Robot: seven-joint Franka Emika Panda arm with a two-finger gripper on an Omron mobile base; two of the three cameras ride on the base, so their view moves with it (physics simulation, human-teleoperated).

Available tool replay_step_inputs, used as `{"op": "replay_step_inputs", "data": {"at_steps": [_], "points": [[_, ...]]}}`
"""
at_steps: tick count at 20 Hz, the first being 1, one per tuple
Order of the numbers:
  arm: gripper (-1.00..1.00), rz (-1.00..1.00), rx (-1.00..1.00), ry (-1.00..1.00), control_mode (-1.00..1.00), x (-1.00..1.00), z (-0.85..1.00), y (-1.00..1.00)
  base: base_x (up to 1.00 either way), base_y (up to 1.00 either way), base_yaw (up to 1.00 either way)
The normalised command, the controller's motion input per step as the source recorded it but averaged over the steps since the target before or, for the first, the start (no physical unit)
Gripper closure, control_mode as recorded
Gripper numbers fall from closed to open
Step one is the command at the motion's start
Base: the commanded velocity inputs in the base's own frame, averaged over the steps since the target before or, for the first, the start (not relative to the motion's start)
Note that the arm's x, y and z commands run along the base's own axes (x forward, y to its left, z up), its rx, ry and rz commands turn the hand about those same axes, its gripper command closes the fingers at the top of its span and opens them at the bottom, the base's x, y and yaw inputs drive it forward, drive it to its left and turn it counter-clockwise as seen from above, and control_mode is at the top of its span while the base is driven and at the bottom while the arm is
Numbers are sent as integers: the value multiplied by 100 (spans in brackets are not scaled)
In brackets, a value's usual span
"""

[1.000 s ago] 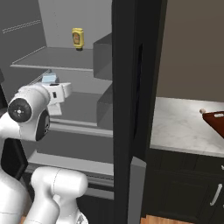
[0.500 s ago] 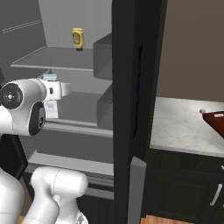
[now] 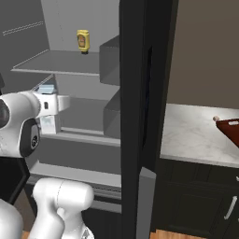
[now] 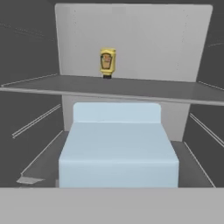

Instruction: Take out the milk from the fridge and place it on the tray on the counter. Then take the sugar cube near the tray and place it in the tray.

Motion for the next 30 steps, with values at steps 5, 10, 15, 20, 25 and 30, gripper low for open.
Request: {"op": "replay_step_inputs", "data": {"at_steps": [5,10,15,20,25,30], "points": [[100,0,0,-4,100,-49,1,0,-38,0,0],[100,0,0,0,100,0,0,0,-100,-3,-1],[100,0,0,0,100,0,0,0,-100,-7,-1],[100,0,0,0,100,0,0,0,-64,-57,-5],[100,0,0,0,100,0,0,0,10,-100,-2],[100,0,0,0,100,0,0,0,29,-100,0]]}}
